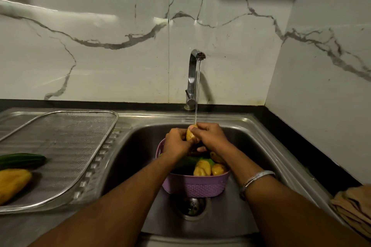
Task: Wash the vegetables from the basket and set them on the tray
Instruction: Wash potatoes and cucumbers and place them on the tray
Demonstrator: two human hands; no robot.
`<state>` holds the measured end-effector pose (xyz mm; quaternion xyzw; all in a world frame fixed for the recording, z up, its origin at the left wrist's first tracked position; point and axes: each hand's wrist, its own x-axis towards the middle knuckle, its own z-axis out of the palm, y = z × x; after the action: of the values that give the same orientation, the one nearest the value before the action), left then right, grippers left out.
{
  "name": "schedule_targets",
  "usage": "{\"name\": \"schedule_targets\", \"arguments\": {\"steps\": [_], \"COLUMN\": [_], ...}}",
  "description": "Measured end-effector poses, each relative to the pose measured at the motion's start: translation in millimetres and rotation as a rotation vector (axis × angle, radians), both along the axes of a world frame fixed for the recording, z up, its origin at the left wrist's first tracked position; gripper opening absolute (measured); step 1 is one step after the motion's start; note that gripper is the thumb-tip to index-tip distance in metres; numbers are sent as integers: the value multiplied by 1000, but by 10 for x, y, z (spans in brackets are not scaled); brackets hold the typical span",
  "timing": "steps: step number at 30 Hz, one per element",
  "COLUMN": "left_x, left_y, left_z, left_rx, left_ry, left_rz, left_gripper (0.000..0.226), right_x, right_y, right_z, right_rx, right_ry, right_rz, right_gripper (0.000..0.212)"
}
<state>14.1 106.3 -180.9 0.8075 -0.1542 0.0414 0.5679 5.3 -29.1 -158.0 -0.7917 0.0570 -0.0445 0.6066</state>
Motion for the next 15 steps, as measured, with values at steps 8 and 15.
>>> {"name": "schedule_targets", "arguments": {"steps": [8, 15], "left_x": [-74, 14], "left_y": [-78, 41], "left_z": [17, -11], "left_rx": [-97, -107], "left_ry": [62, 117], "left_rz": [-106, -43], "left_gripper": [23, 21], "right_x": [-13, -27], "right_y": [-19, 4], "right_z": [26, 13], "right_rx": [2, 116], "right_ry": [-56, 56], "right_rz": [-271, -29], "right_gripper": [29, 14]}}
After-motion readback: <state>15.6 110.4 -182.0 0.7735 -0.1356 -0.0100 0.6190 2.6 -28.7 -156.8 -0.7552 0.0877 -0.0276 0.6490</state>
